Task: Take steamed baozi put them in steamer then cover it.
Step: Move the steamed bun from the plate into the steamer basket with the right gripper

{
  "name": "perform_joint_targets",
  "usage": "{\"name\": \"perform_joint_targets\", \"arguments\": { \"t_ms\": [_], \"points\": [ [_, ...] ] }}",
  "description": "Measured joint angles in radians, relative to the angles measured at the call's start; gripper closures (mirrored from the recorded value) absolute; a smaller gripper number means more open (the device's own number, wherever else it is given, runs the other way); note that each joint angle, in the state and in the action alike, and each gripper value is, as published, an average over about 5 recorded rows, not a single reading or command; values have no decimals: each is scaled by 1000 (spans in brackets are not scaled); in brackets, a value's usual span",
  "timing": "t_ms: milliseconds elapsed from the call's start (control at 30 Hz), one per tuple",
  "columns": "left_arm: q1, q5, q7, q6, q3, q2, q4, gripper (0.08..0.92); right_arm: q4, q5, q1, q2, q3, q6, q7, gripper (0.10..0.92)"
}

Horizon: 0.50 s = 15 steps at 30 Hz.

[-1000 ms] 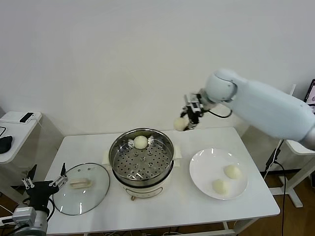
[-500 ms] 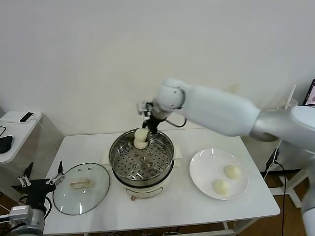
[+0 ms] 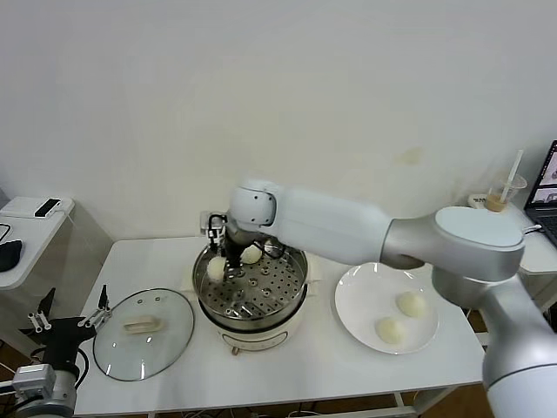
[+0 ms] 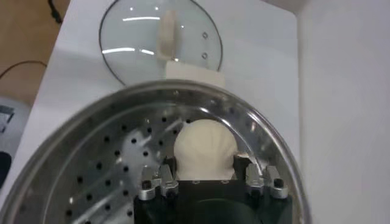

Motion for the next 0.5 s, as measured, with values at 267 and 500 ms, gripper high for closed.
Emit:
{"name": "perform_joint_targets", "arguments": {
  "t_ms": [267,500],
  "points": [
    [-1,-2,1,-1,-2,1,1,177,-32,-6,-15,22,-4,-23,37,440],
    [-3,-2,1,-1,-2,0,1,177,-34,-7,-27,24,-5,-33,42,428]
  ]
}}
